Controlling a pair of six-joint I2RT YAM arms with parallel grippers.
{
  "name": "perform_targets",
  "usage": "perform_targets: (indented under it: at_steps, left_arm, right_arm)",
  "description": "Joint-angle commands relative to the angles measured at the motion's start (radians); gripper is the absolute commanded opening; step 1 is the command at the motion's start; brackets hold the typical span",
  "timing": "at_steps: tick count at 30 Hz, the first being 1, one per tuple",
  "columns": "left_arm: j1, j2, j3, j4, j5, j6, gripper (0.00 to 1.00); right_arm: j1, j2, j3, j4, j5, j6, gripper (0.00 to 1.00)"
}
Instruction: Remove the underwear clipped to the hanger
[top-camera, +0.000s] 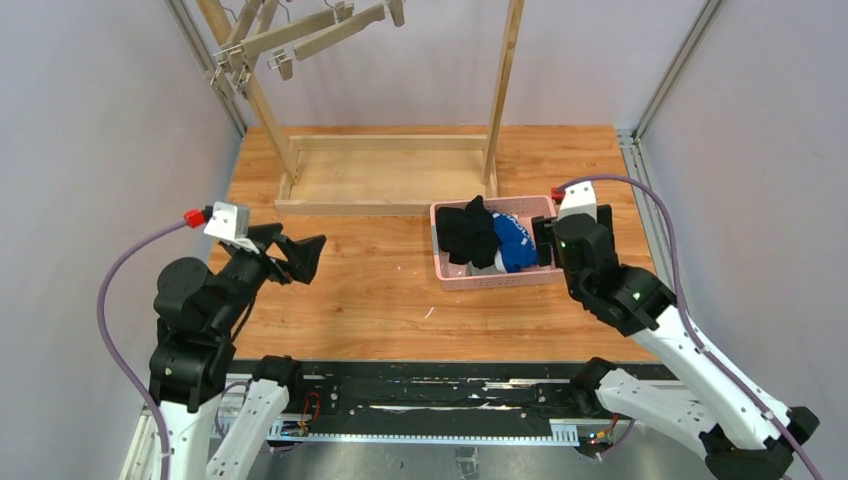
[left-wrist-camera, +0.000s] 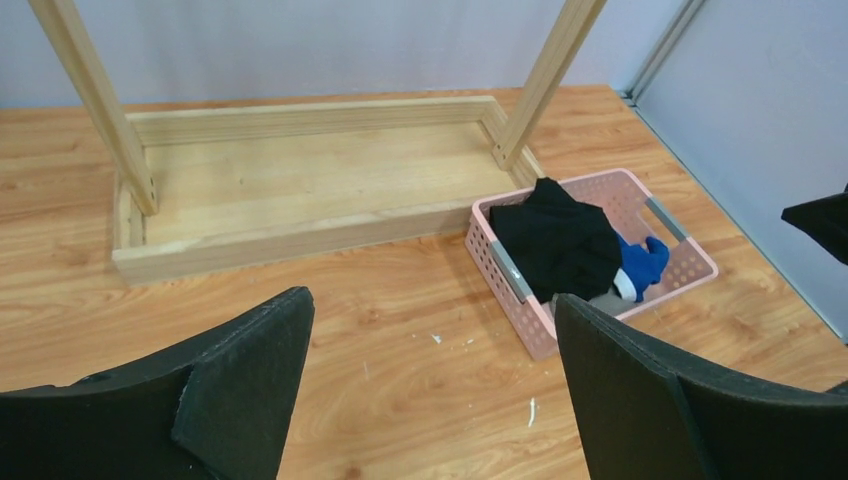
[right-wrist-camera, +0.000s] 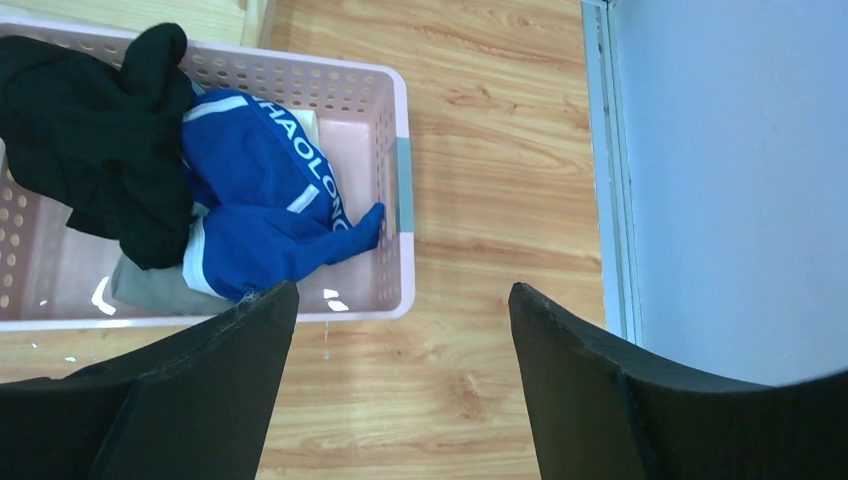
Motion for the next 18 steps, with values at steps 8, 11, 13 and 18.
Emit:
perform_targets:
  at_steps: [8,11,13,18]
  left_arm:
    - [0.005,-0.13,-0.16,-0.074,-0.068,0.019,0.98]
    - [0.005,-0.11,-0.158,-0.078,-0.077,0.033,0.98]
    - [0.005,-0.098,-0.161,-0.073,-0.066,0.017,0.98]
    - [0.005,-0.08,-0.177,-0.061,-0.063,0.015,0.98]
  right_arm:
    - [0.01,-0.358,-0.14,-0.042,0.134,0.099,0.79]
    - [0.01,-0.425,-0.145,-0.046,0.161,0.117,0.79]
    - [0.009,-0.44,-0.14,-0.061,0.196,0.128,0.79]
    - [0.009,-0.408,-0.118,-0.081,0.202,0.129,0.79]
